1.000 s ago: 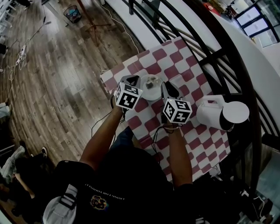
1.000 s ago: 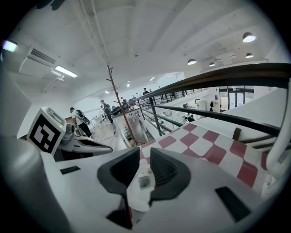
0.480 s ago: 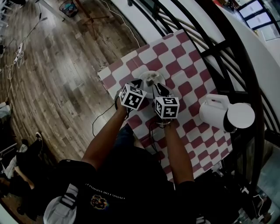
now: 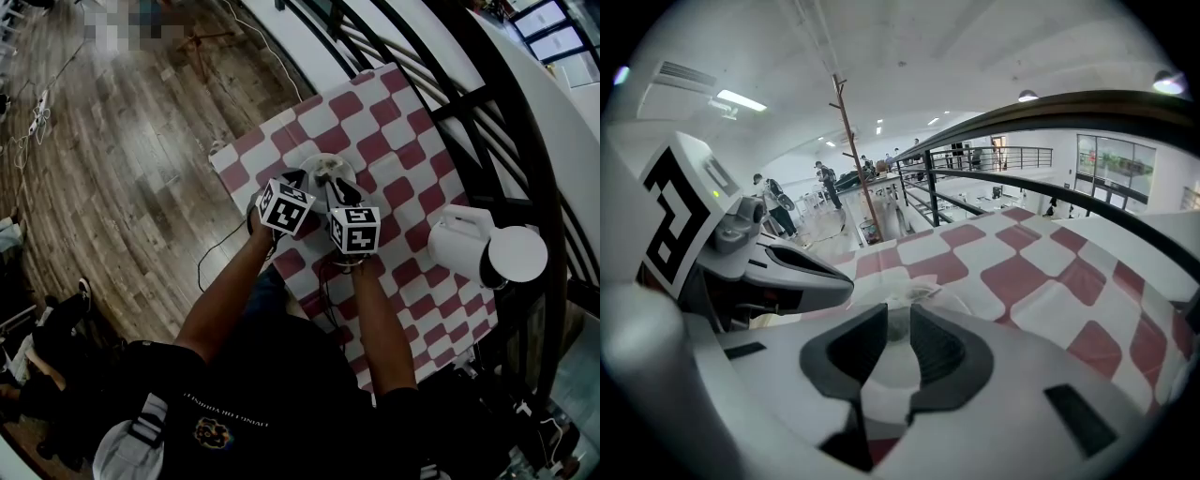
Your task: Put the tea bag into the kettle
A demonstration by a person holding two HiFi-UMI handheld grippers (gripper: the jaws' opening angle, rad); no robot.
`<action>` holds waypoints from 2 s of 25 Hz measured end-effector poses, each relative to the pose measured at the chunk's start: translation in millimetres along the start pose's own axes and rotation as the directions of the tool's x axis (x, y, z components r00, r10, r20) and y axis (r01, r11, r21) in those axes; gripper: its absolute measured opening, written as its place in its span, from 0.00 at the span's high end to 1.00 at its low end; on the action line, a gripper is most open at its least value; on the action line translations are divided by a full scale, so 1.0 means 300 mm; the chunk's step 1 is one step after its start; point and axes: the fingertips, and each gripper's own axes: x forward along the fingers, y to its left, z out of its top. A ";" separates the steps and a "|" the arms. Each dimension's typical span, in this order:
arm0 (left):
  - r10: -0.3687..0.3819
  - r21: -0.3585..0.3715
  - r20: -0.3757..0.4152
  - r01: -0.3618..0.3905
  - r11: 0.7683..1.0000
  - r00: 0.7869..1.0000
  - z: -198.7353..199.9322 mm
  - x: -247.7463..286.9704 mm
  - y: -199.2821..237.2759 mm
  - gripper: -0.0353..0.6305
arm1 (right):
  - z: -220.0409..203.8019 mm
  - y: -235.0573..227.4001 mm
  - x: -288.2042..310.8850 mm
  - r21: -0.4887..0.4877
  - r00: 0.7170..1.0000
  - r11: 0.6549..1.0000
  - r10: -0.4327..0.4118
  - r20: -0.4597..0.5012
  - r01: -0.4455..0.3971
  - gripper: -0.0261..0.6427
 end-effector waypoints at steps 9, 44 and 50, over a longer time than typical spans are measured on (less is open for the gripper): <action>0.005 -0.002 -0.002 -0.005 1.000 1.000 -0.004 0.001 0.004 0.95 | -0.010 -0.006 0.027 -0.084 0.999 0.996 -0.023 -0.025 0.021 0.84; 0.020 -0.020 -0.019 -0.021 1.000 1.000 -0.034 0.002 0.030 0.95 | -0.005 -0.007 0.057 -0.479 0.986 0.870 -0.159 -0.053 0.115 0.94; 0.021 -0.016 -0.018 -0.022 1.000 1.000 -0.031 -0.001 0.026 0.95 | 0.001 -0.016 0.045 -0.478 0.985 0.869 -0.170 -0.040 0.130 0.94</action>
